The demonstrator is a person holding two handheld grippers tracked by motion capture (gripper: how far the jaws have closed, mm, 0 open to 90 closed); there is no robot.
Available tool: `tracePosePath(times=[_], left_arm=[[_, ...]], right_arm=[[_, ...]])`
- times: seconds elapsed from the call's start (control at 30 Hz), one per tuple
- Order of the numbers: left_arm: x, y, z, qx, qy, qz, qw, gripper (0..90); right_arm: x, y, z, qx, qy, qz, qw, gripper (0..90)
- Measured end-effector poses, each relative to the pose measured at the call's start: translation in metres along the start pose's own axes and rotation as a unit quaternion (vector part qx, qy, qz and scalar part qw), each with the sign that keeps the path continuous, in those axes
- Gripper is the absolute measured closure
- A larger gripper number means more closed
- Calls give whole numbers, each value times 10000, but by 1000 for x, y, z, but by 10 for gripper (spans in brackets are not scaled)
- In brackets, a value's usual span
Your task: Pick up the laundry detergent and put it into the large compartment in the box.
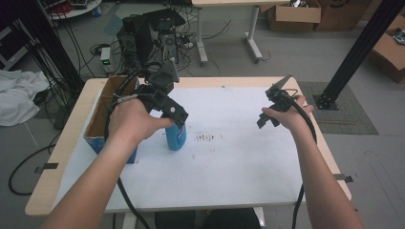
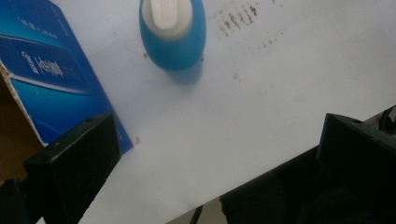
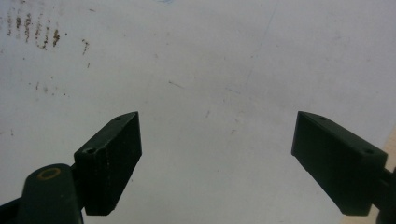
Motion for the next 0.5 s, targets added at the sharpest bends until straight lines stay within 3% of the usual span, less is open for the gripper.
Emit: tracePosePath(times=[0.5], left_arm=[[22, -20, -32, -142, -80, -97, 9998, 3]], right_arm=[[0, -2, 1, -43, 21, -60, 10000, 163]])
Point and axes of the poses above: each handheld gripper's, and its own axes: x roughly forward along the jaws, z roughly out of its underside, y roughly to its right, the point moved 2 cm from there along x, roughly forward along the jaws, and after that the axes turned 9 degrees about y, right-handed, at the moved point
